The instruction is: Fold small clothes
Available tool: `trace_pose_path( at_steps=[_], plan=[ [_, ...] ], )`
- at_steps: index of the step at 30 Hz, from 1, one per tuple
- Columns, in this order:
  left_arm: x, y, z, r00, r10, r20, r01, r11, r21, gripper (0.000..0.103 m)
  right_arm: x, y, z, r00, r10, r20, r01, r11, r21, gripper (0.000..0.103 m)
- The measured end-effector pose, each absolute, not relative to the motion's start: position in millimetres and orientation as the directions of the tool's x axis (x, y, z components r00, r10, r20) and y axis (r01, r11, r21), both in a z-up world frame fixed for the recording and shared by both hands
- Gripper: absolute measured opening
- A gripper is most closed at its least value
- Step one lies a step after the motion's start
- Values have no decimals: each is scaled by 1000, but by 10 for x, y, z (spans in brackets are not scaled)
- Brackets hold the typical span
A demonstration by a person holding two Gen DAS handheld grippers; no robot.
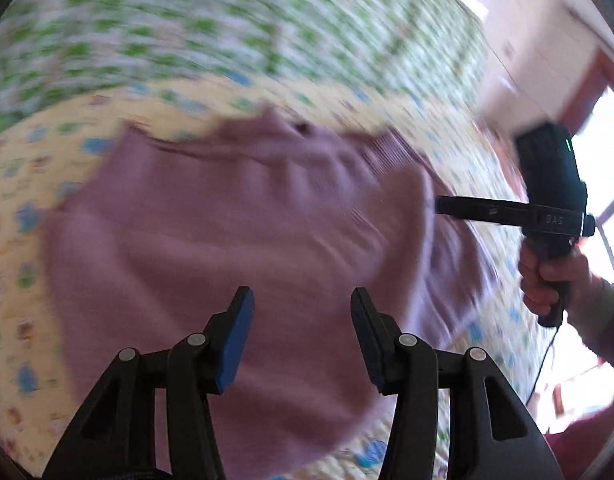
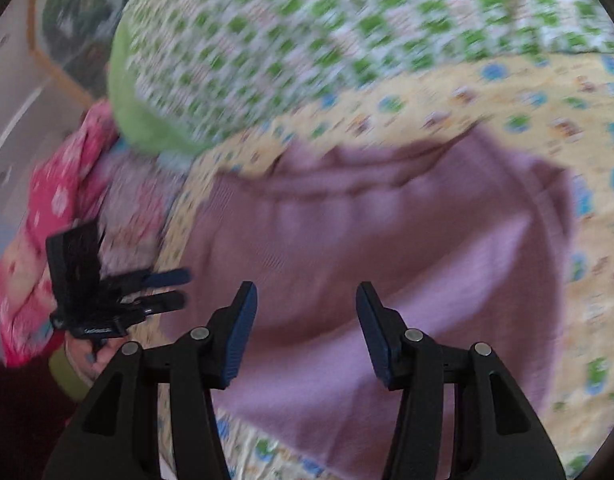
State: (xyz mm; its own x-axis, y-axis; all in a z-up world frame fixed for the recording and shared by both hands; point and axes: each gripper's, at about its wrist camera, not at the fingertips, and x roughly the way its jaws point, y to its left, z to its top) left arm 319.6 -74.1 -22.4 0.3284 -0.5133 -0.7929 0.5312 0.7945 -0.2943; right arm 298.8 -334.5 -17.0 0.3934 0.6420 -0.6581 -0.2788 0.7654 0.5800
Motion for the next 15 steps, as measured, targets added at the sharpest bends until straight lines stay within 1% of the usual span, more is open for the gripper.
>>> trace_pose_path(
  at_steps=[2,4,6,7,10,11,12,13,15],
  plan=[
    [3213,-890,-352,297,-501,-813,556,783,-279,51,2999,-3108,-323,306,657,-689,-335,751,568,54],
    [3340,-1018,-499,287,-462,-839,565,789,-242,51,3081,-2924,-472,246,638,-730,-375,757,535,54],
    [3519,-1023,-608,300,-413,-860,543,815,-202,44,3232,-2869,-589,225,591,-775,-368,788,494,50],
    [3637,-995,-644,313,-387,-867,523,832,-183,34,3335,-2886,-640,235,562,-793,-354,810,468,49],
    [3978,-852,-628,362,-361,-860,468,868,-168,29,3643,-3073,-680,344,454,-822,-285,884,370,48],
    [4044,-817,-624,388,-332,-860,449,883,-138,29,3754,-3171,-683,381,431,-818,-252,900,357,44],
    [4139,-766,-624,433,-262,-862,411,909,-69,29,3855,-3270,-682,419,405,-813,-218,914,343,42],
    [4251,-693,-619,468,-204,-860,371,928,-18,29,3941,-3365,-672,461,356,-813,-177,935,308,37],
    [4427,-504,-612,506,-160,-847,295,955,-4,29,4052,-3562,-627,533,310,-787,-108,948,301,26]
  ],
)
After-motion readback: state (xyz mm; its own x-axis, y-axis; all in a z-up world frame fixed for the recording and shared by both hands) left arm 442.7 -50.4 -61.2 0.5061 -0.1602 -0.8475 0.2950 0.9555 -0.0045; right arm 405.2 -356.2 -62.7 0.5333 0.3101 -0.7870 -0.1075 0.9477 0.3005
